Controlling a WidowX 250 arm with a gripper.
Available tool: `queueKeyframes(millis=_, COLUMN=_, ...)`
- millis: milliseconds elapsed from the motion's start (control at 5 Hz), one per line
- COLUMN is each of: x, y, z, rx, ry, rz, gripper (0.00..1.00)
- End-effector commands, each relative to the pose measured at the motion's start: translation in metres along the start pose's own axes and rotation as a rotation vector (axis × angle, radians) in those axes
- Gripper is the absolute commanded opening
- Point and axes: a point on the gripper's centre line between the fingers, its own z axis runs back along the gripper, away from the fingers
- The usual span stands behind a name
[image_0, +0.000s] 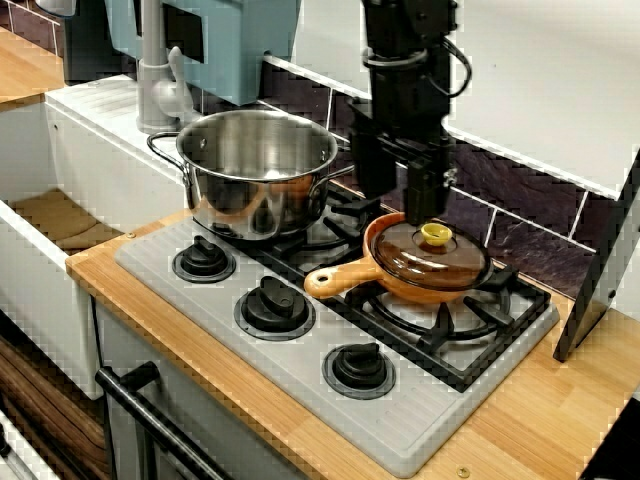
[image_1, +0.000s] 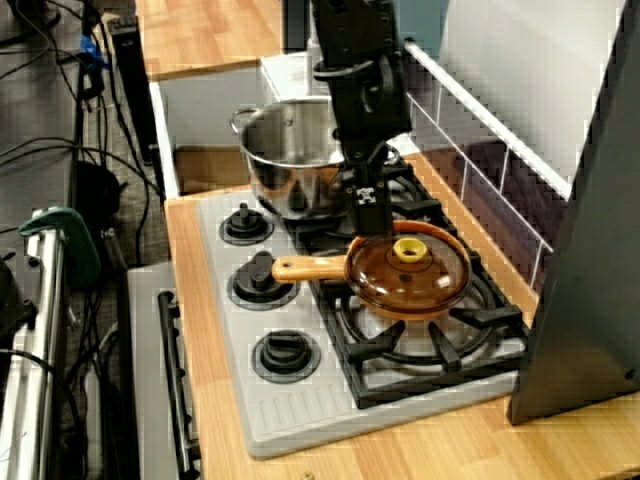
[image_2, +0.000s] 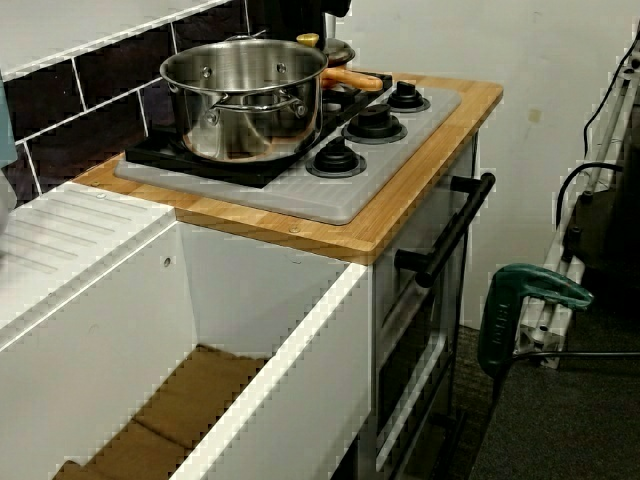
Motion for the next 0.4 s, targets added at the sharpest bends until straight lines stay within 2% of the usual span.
queueKeyframes(millis=0, x=0.0120, y=-0.0035, z=0.0120, rx=-0.009, ry=-0.046, rz=-0.022, gripper=1.00)
queueKeyframes(millis=200, x=0.0162, y=-0.0032, z=0.0100, rx=-0.012, ry=-0.045, rz=-0.016, gripper=1.00)
